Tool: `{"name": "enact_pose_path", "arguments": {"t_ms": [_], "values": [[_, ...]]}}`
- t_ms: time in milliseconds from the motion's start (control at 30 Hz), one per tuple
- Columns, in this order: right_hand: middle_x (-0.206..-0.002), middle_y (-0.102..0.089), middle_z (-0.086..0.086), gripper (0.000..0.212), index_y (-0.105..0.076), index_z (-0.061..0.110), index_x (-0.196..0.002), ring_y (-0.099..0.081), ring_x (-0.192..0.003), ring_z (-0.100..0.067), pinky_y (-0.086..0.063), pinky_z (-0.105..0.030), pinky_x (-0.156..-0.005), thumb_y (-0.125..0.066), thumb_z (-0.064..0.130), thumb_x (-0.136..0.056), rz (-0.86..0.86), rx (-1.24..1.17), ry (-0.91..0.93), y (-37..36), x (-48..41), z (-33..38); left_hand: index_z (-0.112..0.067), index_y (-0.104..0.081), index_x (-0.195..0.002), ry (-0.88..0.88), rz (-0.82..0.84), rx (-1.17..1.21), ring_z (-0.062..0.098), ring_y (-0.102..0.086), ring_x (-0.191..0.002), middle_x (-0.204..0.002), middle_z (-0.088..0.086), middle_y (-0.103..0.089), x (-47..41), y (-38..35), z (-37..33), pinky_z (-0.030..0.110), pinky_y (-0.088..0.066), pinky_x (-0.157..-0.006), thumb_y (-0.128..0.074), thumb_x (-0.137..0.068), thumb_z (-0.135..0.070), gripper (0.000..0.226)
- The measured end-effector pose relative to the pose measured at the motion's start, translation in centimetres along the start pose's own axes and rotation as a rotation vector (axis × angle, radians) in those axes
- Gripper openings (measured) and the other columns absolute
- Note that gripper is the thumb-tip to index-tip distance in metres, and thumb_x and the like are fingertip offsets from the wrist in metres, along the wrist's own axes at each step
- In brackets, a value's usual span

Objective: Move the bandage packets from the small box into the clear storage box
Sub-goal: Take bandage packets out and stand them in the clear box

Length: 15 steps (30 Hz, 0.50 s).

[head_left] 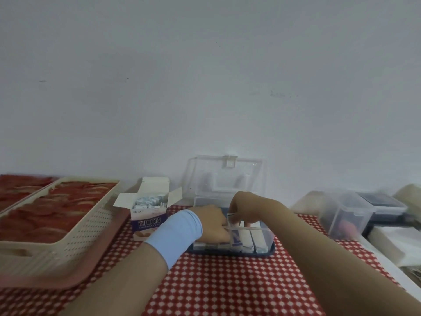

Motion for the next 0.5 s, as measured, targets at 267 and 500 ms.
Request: {"name": "enact_pose_path", "arguments": {"t_ms": [267,500], "values": [[-0.09,-0.07,-0.005,0.022,-0.065,0.01,-0.087,-0.065,-0.077,-0.021,-0.057,-0.031,-0.076,-0.071,0.031,-0.09,-0.047,0.208,-0.094,-0.71,-0.37,0.53,-0.024,-0.047,-0.071,0.038,0.09,-0.079,0.027,-0.048,-0.096,-0.097,0.006,-0.049,-1.09,-0.74,-0.53,0.049,-0.05,-0.09,-0.046,-0.073,-0.048,0.024],[-0.086,-0.064,-0.004,0.013,-0.064,0.011,-0.093,-0.067,-0.085,-0.021,-0.056,-0.029,-0.078,-0.069,0.022,-0.092,-0.07,0.205,-0.107,-0.79,-0.36,0.44,-0.026,-0.055,-0.085,0.043,0.161,-0.046,0.024,-0.043,-0.098,-0.094,0.003,-0.046,-0.75,-0.35,-0.99,0.048,-0.047,-0.092,-0.052,-0.084,-0.04,0.015]]}}
Point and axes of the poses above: each hand's wrist, its own x-axis away from the middle knuckle, its own y-axis out of the back of the hand, z = x × y, the point moved 2 cm from there along -x, towards the middle knuckle
